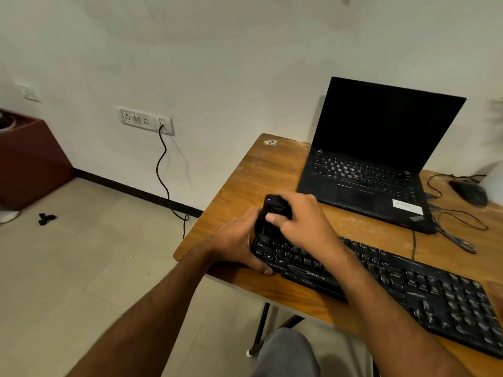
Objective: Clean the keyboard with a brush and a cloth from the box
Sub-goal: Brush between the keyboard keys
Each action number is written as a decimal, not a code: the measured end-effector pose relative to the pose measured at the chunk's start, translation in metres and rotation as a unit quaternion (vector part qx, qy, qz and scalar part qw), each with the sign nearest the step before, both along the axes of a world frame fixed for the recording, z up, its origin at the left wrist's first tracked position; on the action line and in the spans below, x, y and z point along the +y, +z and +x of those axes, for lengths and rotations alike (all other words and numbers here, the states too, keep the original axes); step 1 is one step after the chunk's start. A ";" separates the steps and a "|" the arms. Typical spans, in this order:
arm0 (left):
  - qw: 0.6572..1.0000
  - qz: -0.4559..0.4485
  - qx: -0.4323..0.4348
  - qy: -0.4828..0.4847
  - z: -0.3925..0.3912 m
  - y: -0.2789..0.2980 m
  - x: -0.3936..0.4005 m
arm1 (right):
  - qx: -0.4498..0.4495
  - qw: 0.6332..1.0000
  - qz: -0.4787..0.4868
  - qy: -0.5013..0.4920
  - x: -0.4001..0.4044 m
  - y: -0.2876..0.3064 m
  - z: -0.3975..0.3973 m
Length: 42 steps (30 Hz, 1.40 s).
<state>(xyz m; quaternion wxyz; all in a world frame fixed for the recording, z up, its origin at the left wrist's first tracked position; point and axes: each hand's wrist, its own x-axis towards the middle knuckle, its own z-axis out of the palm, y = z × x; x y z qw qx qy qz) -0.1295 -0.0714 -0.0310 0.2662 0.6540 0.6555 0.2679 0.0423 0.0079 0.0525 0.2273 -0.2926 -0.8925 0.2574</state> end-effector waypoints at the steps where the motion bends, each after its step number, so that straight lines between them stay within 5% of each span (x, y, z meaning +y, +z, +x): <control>1: 1.000 0.000 -0.004 0.000 0.000 0.000 0.000 | 0.019 1.000 0.000 -0.017 0.004 0.002 0.001; 42: 1.000 0.005 -0.016 -0.004 -0.001 -0.001 0.001 | 0.052 0.997 -0.017 -0.047 0.005 -0.007 0.010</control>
